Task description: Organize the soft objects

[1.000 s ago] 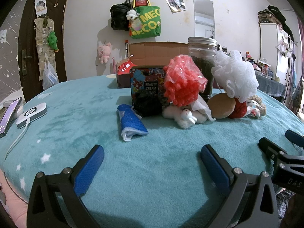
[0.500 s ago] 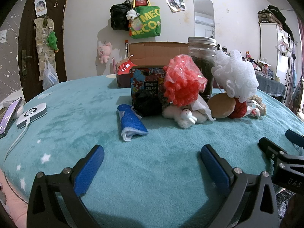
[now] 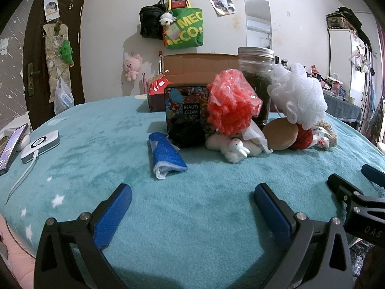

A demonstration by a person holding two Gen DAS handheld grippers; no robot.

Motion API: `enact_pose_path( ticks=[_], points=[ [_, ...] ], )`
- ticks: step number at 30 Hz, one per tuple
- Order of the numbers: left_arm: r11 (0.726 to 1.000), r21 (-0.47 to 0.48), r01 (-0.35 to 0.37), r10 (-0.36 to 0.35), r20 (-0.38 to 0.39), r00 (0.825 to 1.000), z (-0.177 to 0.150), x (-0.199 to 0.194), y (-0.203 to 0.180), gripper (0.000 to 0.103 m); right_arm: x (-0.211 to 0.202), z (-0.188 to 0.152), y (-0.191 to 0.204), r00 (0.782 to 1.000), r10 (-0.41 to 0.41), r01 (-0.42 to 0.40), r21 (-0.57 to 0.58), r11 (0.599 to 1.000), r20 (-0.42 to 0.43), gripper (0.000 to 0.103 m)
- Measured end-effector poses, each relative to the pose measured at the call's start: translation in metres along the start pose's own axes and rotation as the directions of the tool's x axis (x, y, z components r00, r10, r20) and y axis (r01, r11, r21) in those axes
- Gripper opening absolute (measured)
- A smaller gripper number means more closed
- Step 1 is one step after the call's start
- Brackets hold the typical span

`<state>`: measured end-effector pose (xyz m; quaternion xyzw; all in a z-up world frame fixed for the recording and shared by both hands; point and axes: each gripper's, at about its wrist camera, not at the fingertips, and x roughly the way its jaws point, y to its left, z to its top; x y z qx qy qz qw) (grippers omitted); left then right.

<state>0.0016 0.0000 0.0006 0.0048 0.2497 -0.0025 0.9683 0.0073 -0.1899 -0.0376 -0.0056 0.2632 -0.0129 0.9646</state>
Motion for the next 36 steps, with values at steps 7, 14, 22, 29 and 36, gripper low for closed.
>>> enact_pose_path(
  ticks=[7, 14, 22, 29, 36],
  points=[
    [1.0, 0.0, 0.0, 0.0, 0.0, 1.0, 0.0, 0.0, 0.0, 0.103, 0.0, 0.0, 0.0, 1.0, 0.0, 0.0, 0.0, 1.0, 0.0, 0.103],
    [1.0, 0.001, 0.003, -0.003, -0.01, 1.0, 0.0, 0.003, 0.0, 0.103, -0.001, 0.001, 0.002, 1.0, 0.001, -0.001, 0.0, 1.0, -0.001, 0.103],
    [0.999, 0.031, 0.045, -0.044, -0.019, 0.999, 0.015, 0.004, 0.003, 0.103, 0.003, 0.008, -0.005, 0.999, 0.036, -0.036, -0.003, 0.999, -0.041, 0.103],
    [0.994, 0.045, 0.099, -0.102, 0.052, 0.993, 0.056, -0.007, 0.007, 0.103, -0.013, 0.042, -0.015, 0.998, 0.062, -0.062, 0.009, 0.998, 0.028, 0.103],
    [0.984, 0.05, 0.17, -0.171, 0.023, 0.985, 0.086, 0.006, 0.01, 0.103, -0.008, 0.083, -0.021, 0.982, 0.179, -0.179, 0.001, 0.984, 0.054, 0.103]
  ],
)
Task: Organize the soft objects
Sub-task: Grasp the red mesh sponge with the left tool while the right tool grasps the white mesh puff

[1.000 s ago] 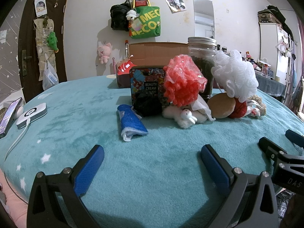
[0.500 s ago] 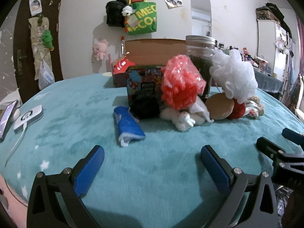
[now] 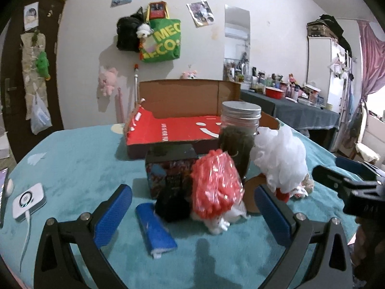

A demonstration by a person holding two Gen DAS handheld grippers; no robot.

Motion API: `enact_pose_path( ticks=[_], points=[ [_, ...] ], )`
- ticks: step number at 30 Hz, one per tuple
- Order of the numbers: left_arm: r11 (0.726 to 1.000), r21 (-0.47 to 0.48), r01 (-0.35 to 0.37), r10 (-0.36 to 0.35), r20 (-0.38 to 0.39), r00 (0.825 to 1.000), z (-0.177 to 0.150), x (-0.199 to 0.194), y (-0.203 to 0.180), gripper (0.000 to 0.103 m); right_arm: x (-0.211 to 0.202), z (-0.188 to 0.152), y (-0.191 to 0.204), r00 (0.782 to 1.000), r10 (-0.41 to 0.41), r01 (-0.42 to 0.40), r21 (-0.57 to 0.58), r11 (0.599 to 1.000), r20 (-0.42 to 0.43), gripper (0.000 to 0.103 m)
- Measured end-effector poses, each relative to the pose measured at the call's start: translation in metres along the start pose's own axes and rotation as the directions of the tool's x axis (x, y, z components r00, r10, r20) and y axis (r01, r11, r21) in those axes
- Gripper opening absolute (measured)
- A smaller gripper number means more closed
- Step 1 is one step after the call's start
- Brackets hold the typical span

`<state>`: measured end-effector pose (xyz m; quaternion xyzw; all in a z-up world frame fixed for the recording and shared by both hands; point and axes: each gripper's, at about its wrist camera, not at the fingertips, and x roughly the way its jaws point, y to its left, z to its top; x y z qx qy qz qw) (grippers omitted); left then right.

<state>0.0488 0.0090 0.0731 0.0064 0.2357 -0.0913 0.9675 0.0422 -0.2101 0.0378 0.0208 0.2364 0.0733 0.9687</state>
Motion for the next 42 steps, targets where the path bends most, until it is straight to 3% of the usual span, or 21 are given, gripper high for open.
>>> enact_pose_path(
  ticks=[9, 12, 16, 17, 19, 21, 22, 28, 35, 42],
  points=[
    [0.998, 0.053, 0.027, -0.025, -0.043, 0.999, 0.011, 0.021, -0.008, 0.103, 0.049, 0.039, -0.006, 0.973, 0.205, -0.202, 0.039, 0.979, -0.106, 0.103],
    [0.998, 0.048, 0.047, -0.043, -0.07, 0.997, 0.01, 0.029, -0.009, 0.093, 0.064, 0.041, -0.002, 0.956, 0.252, -0.25, 0.031, 0.968, -0.148, 0.103],
    [0.995, 0.036, 0.092, -0.088, -0.107, 0.99, 0.006, 0.036, -0.008, 0.068, 0.075, 0.039, 0.001, 0.933, 0.314, -0.313, 0.035, 0.949, -0.178, 0.101],
    [0.992, 0.021, 0.124, -0.12, -0.122, 0.985, 0.004, 0.037, -0.007, 0.059, 0.075, 0.038, 0.001, 0.926, 0.332, -0.331, 0.039, 0.943, -0.179, 0.098],
    [0.986, -0.003, 0.165, -0.164, -0.151, 0.975, 0.002, 0.04, -0.006, 0.051, 0.075, 0.035, 0.001, 0.91, 0.374, -0.37, 0.057, 0.927, -0.182, 0.071],
    [0.986, -0.013, 0.168, -0.168, -0.155, 0.974, -0.001, 0.04, -0.006, 0.048, 0.073, 0.033, 0.0, 0.9, 0.401, -0.393, 0.079, 0.916, -0.171, 0.063],
    [0.985, -0.012, 0.173, -0.172, -0.152, 0.973, -0.002, 0.038, -0.006, 0.046, 0.069, 0.032, -0.001, 0.902, 0.404, -0.396, 0.081, 0.915, -0.152, 0.054],
    [0.984, 0.011, 0.175, -0.172, -0.119, 0.978, 0.0, 0.027, -0.007, 0.042, 0.053, 0.026, 0.003, 0.922, 0.375, -0.372, 0.05, 0.927, -0.094, 0.039],
    [0.985, 0.018, 0.169, -0.166, -0.098, 0.981, 0.01, 0.021, -0.007, 0.041, 0.031, 0.027, 0.004, 0.938, 0.345, -0.345, 0.041, 0.938, -0.014, 0.034],
    [0.989, 0.036, 0.143, -0.143, -0.009, 0.99, 0.037, -0.006, -0.001, 0.041, 0.001, 0.04, -0.003, 0.947, 0.315, -0.317, 0.032, 0.948, 0.071, 0.034]
  ],
)
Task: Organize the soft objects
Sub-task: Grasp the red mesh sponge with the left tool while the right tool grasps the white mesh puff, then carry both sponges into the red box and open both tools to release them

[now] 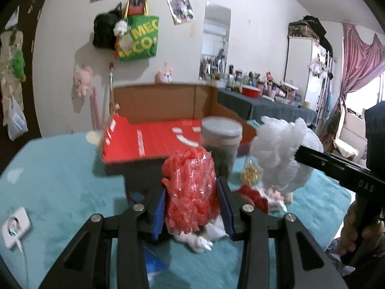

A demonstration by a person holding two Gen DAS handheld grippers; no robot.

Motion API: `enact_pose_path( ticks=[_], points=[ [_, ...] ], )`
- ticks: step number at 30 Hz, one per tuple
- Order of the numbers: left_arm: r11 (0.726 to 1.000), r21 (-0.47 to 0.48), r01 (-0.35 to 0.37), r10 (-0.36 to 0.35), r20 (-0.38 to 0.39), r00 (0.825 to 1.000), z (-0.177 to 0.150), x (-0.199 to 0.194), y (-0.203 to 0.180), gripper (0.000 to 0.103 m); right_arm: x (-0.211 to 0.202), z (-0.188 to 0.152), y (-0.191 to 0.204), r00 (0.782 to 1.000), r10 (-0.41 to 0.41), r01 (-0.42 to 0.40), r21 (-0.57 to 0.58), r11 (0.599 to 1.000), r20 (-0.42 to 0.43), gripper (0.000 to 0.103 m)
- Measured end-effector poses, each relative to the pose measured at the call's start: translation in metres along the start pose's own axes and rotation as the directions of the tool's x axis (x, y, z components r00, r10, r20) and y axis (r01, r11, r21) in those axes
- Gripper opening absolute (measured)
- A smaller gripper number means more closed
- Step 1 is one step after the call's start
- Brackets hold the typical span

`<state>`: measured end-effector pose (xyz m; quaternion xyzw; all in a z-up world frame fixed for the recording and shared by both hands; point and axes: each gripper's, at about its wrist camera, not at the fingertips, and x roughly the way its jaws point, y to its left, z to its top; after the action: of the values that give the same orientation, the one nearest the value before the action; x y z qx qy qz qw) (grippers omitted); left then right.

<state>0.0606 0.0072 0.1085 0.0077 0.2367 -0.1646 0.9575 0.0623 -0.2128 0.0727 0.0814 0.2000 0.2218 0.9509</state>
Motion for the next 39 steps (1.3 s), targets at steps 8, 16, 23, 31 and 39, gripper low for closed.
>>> enact_pose_path(
  ticks=[8, 16, 23, 31, 39],
  points=[
    [0.997, 0.076, 0.014, -0.017, 0.037, 0.999, 0.051, -0.004, 0.01, 0.041, -0.012, 0.05, 0.005, 0.997, -0.018, 0.024, -0.079, 0.997, 0.072, 0.034],
    [0.986, 0.138, 0.091, -0.082, -0.073, 0.994, 0.116, 0.031, 0.026, 0.042, 0.022, 0.126, 0.0, 0.999, -0.027, 0.03, -0.18, 0.983, 0.022, 0.034],
    [0.98, 0.158, 0.118, -0.077, -0.241, 0.968, 0.153, 0.109, 0.042, 0.042, 0.104, 0.18, -0.013, 0.989, -0.082, 0.051, -0.246, 0.968, -0.119, 0.035],
    [0.987, 0.123, 0.108, -0.053, -0.384, 0.922, 0.158, 0.211, 0.056, 0.042, 0.242, 0.193, -0.049, 0.927, -0.179, 0.1, -0.243, 0.965, -0.33, 0.035],
    [0.995, 0.068, 0.067, -0.031, -0.441, 0.897, 0.156, 0.292, 0.07, 0.043, 0.333, 0.188, -0.083, 0.868, -0.207, 0.144, -0.17, 0.975, -0.452, 0.035]
  ],
)
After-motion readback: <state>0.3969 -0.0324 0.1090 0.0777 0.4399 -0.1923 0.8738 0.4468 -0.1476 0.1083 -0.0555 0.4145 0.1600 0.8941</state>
